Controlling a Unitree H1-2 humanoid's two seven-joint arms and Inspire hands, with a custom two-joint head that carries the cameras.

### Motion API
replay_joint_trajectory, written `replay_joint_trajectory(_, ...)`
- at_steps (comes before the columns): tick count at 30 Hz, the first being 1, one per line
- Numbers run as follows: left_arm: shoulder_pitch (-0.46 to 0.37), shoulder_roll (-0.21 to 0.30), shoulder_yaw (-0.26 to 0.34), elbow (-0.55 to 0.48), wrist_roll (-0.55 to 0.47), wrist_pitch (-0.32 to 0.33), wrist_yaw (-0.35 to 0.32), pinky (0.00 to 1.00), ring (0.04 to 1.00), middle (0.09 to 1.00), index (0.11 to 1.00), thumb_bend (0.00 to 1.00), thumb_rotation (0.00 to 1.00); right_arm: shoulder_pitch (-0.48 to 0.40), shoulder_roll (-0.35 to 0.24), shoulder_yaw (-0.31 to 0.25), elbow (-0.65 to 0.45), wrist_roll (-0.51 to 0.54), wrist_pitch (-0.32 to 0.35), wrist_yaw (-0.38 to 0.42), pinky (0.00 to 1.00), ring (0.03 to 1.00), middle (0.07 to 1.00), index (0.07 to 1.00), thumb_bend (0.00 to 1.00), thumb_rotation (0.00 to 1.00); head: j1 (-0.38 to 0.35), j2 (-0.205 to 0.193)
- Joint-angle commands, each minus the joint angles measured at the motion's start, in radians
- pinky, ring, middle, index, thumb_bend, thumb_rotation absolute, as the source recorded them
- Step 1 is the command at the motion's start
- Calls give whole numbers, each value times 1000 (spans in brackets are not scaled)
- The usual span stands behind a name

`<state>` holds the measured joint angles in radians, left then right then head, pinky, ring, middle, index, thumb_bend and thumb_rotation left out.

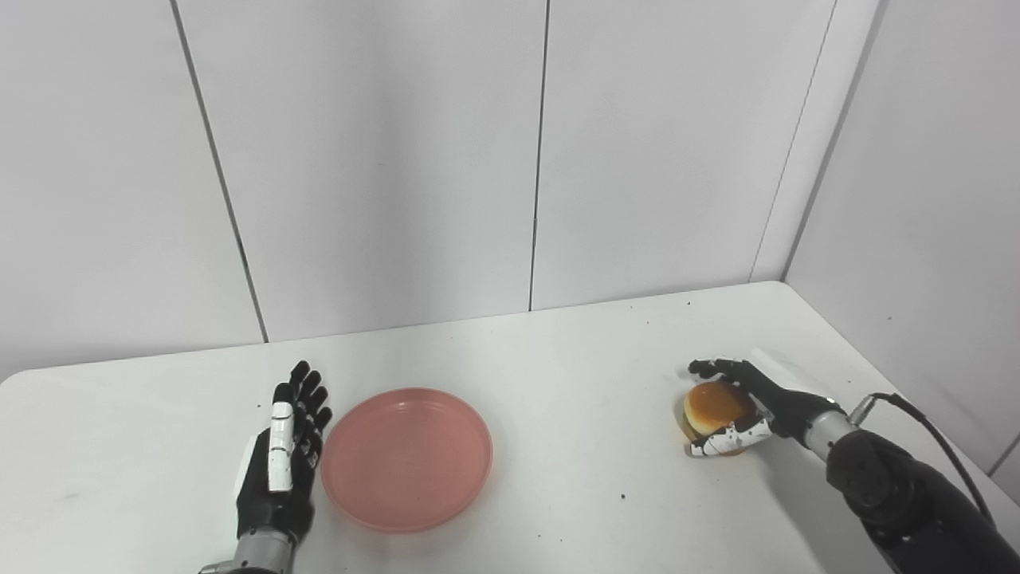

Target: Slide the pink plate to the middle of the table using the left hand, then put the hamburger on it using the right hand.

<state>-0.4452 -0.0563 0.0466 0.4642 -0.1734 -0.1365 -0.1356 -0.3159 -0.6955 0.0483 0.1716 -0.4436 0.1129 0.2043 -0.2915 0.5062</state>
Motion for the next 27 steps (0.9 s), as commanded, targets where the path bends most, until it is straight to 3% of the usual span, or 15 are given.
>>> replay_joint_trajectory(1,27,-3,1,13,-5,5,2,1000,1000,992,959,642,1000,-40,-15,-36,11,-5,-74,-80,462,501,510,608,585,17,3,-1)
replay_joint_trajectory(5,26,-7,0,15,0,3,7,1000,1000,991,959,633,1000,-37,5,-67,8,-4,-108,-151,404,457,477,514,532,1,12,-3)
replay_joint_trajectory(8,26,-11,-3,10,8,8,14,1000,1000,988,960,625,1000,-38,9,-81,-18,0,-106,-164,397,458,462,515,527,0,20,-3)
replay_joint_trajectory(12,26,-15,-10,9,14,8,17,1000,1000,993,966,621,1000,-50,14,-93,-44,25,-156,-177,389,430,488,515,520,0,42,-3)
replay_joint_trajectory(16,25,-19,-17,6,26,12,25,1000,1000,1000,972,624,1000,-57,20,-100,-103,37,-150,-158,380,424,494,512,519,0,72,-4)
replay_joint_trajectory(22,23,-43,-22,8,34,4,47,1000,1000,1000,960,614,1000,-96,38,-70,-184,49,-157,-115,385,425,491,516,519,0,140,0)
replay_joint_trajectory(27,30,-57,-39,7,60,-13,65,1000,1000,1000,967,619,1000,-132,69,-4,-171,43,-236,-95,374,423,491,518,518,0,211,-1)
